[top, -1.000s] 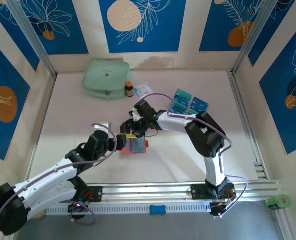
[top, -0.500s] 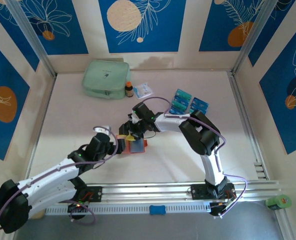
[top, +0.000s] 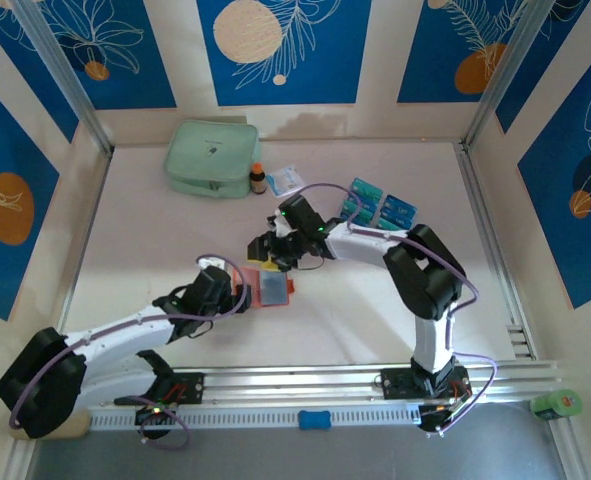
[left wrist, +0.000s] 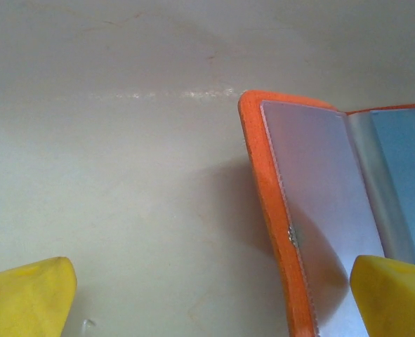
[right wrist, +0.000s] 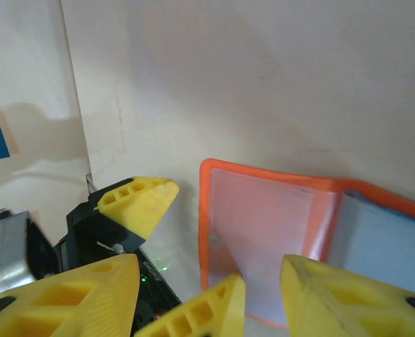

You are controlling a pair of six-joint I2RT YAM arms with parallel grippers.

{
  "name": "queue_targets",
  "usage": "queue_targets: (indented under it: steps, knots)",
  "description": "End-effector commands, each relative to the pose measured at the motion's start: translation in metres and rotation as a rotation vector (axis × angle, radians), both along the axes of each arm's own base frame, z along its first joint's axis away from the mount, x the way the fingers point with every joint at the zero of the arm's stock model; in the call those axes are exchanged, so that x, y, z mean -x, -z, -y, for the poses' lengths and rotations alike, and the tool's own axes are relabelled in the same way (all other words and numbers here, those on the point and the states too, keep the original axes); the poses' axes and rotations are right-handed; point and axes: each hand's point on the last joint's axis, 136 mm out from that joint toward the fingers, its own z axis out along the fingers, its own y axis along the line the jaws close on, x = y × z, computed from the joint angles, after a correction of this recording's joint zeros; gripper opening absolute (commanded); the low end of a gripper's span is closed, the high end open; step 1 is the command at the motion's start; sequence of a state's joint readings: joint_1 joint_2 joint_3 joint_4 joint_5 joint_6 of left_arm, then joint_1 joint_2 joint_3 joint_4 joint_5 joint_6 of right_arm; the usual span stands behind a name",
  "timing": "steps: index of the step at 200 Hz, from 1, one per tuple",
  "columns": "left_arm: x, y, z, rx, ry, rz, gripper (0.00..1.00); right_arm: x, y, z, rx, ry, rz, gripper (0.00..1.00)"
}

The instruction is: Put the credit cards into the card holder

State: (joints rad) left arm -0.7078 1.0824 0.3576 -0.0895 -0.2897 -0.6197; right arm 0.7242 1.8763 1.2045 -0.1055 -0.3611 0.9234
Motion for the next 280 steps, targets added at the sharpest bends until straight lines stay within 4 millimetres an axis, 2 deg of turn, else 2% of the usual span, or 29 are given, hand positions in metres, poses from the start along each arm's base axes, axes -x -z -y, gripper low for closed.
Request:
queue_targets:
  steps: [1,22,44,63,89,111,127,158,177,227,280]
  knots:
    - [-0.008,-0.006,-0.001,0.0,-0.013,0.029,1.0,0.006,0.015,0.041,0.175,0.02,0.035,0.56]
    - [-0.008,-0.007,-0.002,0.002,-0.014,0.03,1.0,0.011,0.03,0.073,0.338,0.026,0.062,0.55]
    - [-0.008,-0.007,-0.002,0.003,-0.015,0.03,1.0,0.015,0.041,0.093,0.438,0.023,0.08,0.55]
    - [-0.009,-0.007,-0.002,0.003,-0.014,0.03,1.0,0.018,0.048,0.095,0.465,0.008,0.082,0.55]
    - [-0.01,-0.008,0.0,0.005,-0.011,0.028,1.0,0.02,0.057,0.089,0.474,-0.019,0.075,0.53]
    - [-0.011,-0.008,0.002,0.006,-0.006,0.025,1.0,0.022,0.065,0.084,0.48,-0.038,0.065,0.48]
    - [-0.012,-0.008,0.004,0.006,0.001,0.021,1.0,0.022,0.069,0.084,0.485,-0.042,0.062,0.4]
    - [-0.014,-0.009,0.01,0.012,0.02,0.02,1.0,0.022,0.07,0.092,0.499,-0.041,0.065,0.1]
    - [-0.017,-0.011,0.016,0.019,0.043,0.018,1.0,0.022,0.068,0.099,0.498,-0.034,0.072,0.01]
    - [-0.024,-0.006,0.035,0.025,0.099,-0.018,1.0,0.022,0.067,0.114,0.493,-0.017,0.074,0.0]
    - [-0.028,0.001,0.045,0.039,0.117,-0.041,1.0,0.025,0.07,0.132,0.501,0.004,0.07,0.0]
